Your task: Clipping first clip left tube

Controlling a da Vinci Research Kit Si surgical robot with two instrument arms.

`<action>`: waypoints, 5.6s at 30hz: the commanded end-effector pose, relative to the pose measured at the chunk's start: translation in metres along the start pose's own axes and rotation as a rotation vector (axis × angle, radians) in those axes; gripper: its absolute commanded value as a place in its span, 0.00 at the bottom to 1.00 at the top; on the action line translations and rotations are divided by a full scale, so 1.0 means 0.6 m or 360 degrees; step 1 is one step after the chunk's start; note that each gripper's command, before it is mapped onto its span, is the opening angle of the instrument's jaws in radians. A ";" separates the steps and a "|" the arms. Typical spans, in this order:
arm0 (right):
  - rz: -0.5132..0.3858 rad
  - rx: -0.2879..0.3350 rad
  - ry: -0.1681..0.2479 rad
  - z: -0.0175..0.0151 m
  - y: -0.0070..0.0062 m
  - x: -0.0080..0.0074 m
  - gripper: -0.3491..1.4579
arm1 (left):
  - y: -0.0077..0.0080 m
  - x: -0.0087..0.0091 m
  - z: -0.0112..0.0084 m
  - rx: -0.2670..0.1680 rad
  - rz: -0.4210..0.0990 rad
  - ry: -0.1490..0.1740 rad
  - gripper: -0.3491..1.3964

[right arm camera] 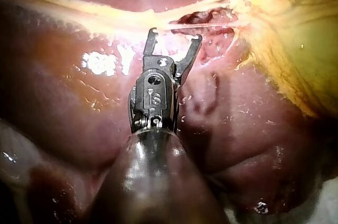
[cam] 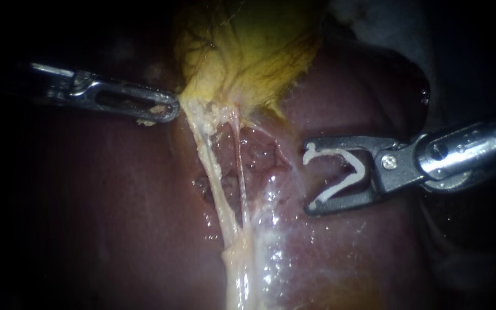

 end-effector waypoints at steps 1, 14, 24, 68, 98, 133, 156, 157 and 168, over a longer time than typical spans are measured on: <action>0.0000 0.0000 0.0000 0.0000 0.0000 0.0000 0.52 | 0.0000 0.0001 0.0000 0.0000 0.0001 0.0001 0.00; 0.0121 0.0108 0.0078 0.0037 -0.0006 0.0008 0.51 | 0.0001 0.0001 -0.0001 0.0000 0.0001 0.0001 0.00; 0.0348 0.0216 0.0139 0.0101 -0.0007 -0.0014 0.51 | 0.0000 0.0001 0.0000 0.0000 0.0001 0.0001 0.00; 0.0766 0.0463 0.0180 0.0285 0.0017 -0.0196 0.50 | 0.0000 0.0005 0.0003 -0.0003 0.0002 0.0000 0.00; 0.0751 0.0873 0.0346 0.0353 -0.0006 -0.0161 0.49 | 0.0000 0.0005 0.0004 -0.0003 0.0003 -0.0001 0.00; 0.0721 0.1428 0.0483 0.0347 -0.0057 -0.0099 0.48 | 0.0001 0.0005 0.0000 -0.0001 0.0003 0.0000 0.00; 0.0736 0.1421 0.0463 0.0350 -0.0031 -0.0114 0.06 | 0.0002 0.0005 0.0001 -0.0001 0.0003 0.0000 0.00; 0.0738 0.1417 0.0464 0.0350 -0.0031 -0.0114 0.02 | 0.0002 0.0005 0.0001 -0.0001 0.0003 0.0000 0.00; 0.0732 0.1413 0.0454 0.0356 -0.0035 -0.0116 0.00 | 0.0002 0.0005 0.0000 -0.0001 0.0003 0.0000 0.00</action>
